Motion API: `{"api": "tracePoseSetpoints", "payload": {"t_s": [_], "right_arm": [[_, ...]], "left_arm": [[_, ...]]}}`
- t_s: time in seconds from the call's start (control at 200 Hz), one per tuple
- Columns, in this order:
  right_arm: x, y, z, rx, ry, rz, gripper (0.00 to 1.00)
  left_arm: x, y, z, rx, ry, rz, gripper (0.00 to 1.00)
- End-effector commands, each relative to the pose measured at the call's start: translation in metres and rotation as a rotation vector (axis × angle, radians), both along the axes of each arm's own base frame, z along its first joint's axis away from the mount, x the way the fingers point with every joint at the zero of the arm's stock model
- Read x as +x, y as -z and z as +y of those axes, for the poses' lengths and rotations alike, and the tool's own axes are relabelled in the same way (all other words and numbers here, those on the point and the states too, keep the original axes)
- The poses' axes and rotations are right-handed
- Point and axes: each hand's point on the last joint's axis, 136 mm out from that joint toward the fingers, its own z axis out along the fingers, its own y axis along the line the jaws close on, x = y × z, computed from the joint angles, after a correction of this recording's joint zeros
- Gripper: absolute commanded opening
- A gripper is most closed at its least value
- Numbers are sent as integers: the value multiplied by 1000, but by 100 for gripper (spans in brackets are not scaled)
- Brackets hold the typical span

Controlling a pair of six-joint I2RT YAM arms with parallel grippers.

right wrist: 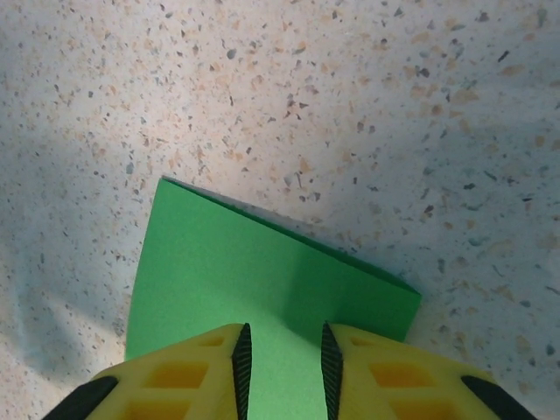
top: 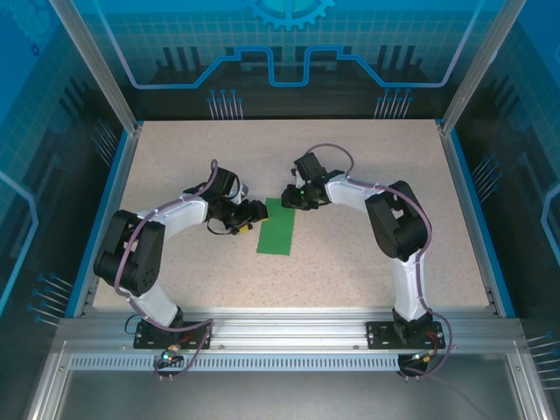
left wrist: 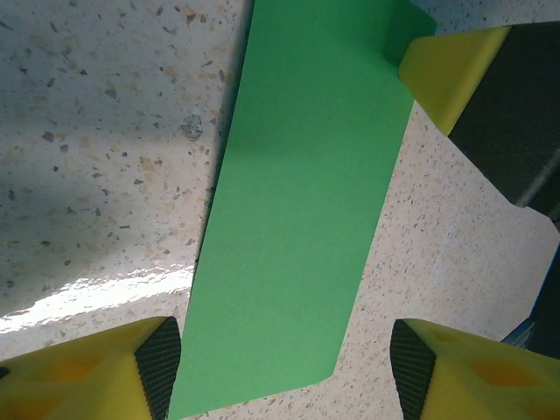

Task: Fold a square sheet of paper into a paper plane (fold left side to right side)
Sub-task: Third fold the triangle at the center of the table.

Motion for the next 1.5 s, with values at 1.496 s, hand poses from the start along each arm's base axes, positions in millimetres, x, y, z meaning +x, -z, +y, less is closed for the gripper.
{"api": "tracePoseSetpoints", "payload": {"t_s": [1.496], "right_arm": [[-19, 29, 3, -57, -147, 38, 24]], "left_arm": [[-7, 13, -28, -40, 74, 88, 46]]}}
